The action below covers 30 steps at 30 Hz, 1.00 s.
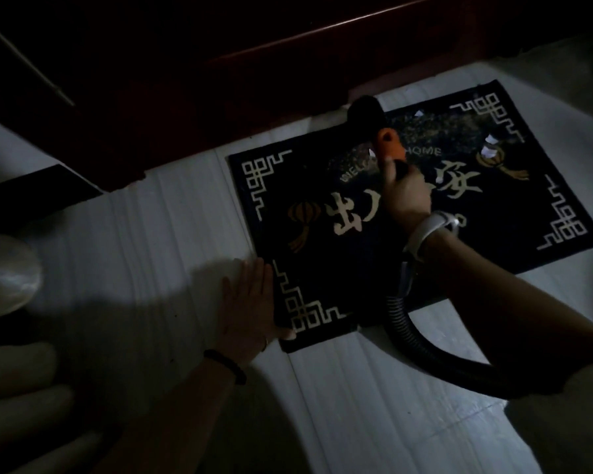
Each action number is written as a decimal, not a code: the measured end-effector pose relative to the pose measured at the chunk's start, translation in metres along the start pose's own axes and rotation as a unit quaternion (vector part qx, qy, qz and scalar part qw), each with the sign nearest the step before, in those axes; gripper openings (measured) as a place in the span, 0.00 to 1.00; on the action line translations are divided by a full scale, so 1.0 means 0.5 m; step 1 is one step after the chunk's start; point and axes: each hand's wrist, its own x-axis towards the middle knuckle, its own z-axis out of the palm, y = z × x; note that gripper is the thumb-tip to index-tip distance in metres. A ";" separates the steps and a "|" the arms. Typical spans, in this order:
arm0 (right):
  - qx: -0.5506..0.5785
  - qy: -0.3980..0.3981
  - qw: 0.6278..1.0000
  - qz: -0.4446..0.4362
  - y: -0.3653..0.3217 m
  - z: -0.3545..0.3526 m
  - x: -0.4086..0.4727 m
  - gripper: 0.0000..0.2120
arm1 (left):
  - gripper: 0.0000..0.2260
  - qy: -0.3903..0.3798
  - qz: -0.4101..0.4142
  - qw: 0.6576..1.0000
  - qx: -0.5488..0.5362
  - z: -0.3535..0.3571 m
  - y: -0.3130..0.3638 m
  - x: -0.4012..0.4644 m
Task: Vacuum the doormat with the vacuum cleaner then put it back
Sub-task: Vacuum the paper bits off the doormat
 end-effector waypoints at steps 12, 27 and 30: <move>-0.025 -0.188 0.975 -0.113 -0.009 0.047 -0.124 0.21 | 0.54 0.031 -0.001 0.999 -0.036 0.002 0.003 -0.005; -0.060 -0.138 0.985 -0.078 -0.042 0.030 -0.098 0.23 | 0.54 0.003 -0.017 1.000 0.010 -0.011 0.015 -0.006; -0.074 -0.163 0.982 -0.061 0.002 -0.002 -0.134 0.21 | 0.54 0.016 -0.022 1.000 0.013 -0.014 0.019 -0.011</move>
